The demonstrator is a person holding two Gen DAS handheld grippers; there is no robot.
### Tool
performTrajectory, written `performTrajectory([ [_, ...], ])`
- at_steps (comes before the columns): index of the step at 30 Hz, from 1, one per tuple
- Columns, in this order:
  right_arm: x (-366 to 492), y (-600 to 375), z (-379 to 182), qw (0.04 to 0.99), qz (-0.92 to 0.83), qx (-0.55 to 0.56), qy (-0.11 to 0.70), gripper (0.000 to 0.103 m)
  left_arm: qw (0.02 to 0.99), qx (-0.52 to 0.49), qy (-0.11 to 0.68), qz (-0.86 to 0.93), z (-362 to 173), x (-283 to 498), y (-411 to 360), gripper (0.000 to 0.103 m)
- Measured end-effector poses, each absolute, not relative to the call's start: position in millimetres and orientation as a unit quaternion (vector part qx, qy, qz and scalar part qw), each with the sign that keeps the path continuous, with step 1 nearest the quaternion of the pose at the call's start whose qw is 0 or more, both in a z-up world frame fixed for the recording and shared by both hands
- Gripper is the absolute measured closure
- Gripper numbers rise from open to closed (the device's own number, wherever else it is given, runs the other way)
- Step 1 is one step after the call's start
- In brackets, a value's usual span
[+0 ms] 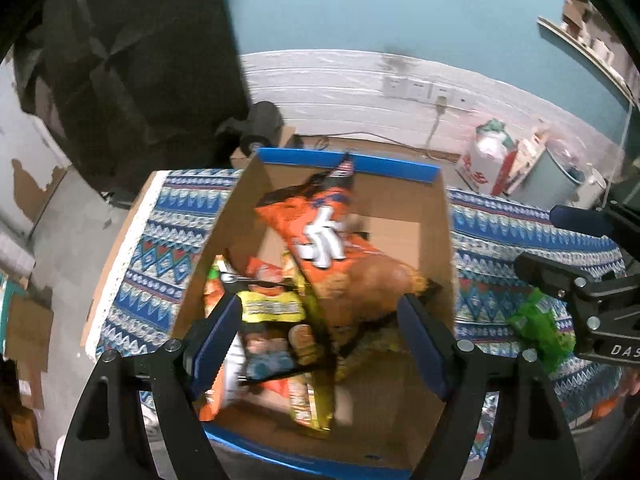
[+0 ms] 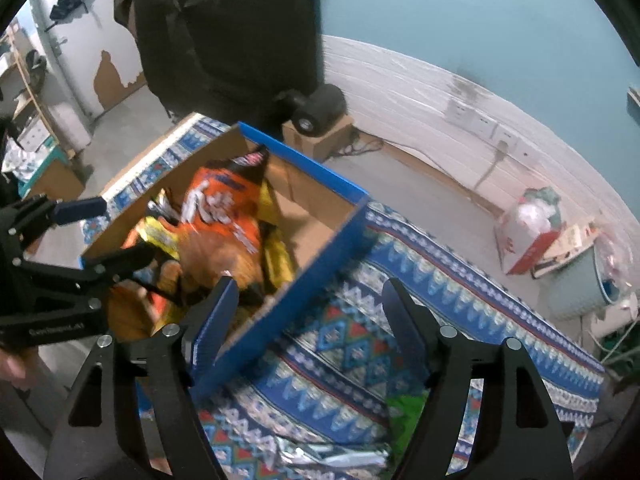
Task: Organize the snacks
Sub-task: 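Move both tools back over the green bag and silver foil pack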
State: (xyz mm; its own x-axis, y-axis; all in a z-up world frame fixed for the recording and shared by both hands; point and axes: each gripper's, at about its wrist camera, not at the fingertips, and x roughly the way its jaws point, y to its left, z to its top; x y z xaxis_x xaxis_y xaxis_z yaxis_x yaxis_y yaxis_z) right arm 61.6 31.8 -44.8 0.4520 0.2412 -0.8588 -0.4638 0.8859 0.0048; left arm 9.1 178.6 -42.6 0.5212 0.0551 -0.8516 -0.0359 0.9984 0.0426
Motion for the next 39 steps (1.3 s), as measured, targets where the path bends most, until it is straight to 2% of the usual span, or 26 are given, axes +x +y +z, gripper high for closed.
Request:
performTrajectory([
  [19,29.6,-63.3,-72.4,0.829,0.147,-0.115,0.528,0.027,0.862,0.099,0.492,-0.071,-57.4,2.8,71.0,0.022],
  [39,23.7,-136.2,-158.4,0.768,0.13,-0.057,0.624,0.027,0.812,0.173,0.537,-0.148,-119.4,6.2,-5.1,0.022],
])
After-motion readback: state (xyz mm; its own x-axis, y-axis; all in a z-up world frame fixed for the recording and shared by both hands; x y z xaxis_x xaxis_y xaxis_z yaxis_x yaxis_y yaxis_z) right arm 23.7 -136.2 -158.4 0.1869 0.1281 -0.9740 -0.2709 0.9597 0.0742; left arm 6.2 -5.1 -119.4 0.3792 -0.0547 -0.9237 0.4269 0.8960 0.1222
